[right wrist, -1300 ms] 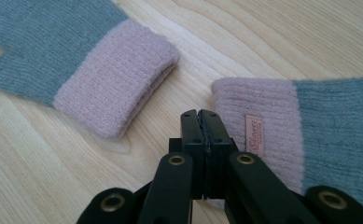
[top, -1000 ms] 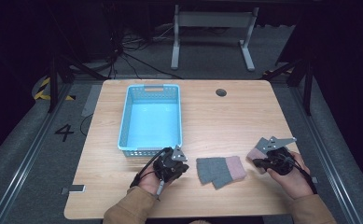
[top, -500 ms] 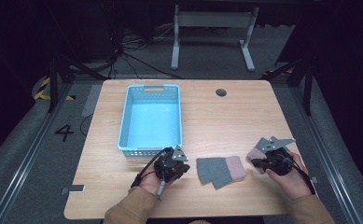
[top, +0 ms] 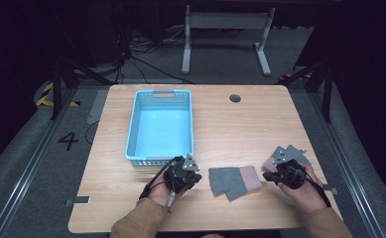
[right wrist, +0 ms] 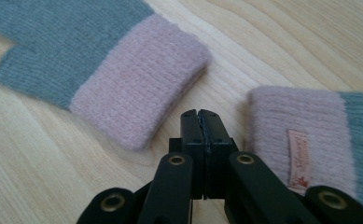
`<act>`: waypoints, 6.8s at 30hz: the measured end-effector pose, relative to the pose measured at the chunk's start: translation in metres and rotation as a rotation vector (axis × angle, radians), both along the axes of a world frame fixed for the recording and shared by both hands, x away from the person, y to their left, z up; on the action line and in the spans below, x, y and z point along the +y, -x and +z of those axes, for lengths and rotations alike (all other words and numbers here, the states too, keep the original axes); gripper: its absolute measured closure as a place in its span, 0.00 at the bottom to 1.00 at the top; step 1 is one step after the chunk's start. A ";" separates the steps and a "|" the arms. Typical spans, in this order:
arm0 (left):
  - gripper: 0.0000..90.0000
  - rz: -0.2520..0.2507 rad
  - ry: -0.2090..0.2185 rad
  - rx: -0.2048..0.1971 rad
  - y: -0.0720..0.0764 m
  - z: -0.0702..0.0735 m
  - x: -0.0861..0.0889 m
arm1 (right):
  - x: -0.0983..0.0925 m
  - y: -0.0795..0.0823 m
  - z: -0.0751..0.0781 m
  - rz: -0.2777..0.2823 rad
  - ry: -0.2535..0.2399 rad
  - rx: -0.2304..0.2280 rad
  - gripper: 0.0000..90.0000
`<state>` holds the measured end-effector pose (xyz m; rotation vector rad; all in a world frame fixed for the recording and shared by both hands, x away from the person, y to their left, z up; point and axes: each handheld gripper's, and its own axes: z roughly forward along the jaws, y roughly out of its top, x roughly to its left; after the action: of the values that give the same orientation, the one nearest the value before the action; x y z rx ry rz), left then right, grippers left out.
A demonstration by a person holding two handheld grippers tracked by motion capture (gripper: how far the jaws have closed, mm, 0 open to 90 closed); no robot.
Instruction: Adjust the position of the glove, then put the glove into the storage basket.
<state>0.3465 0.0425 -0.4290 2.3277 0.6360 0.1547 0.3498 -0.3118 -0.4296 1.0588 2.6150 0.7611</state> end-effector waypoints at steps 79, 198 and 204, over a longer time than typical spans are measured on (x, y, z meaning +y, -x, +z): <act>0.87 0.033 0.062 0.021 -0.009 0.008 0.012 | 0.003 -0.051 -0.004 -0.147 0.010 0.018 1.00; 0.85 0.071 0.076 0.025 -0.006 0.009 0.022 | -0.094 -0.052 -0.001 -0.550 0.013 -0.065 1.00; 0.83 0.058 0.090 0.016 -0.010 0.015 0.019 | -0.095 -0.038 0.009 -0.537 -0.022 -0.071 0.94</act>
<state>0.3569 0.0620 -0.4137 2.2272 0.7040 0.1314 0.3877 -0.4067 -0.4201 1.6058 2.1084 0.6777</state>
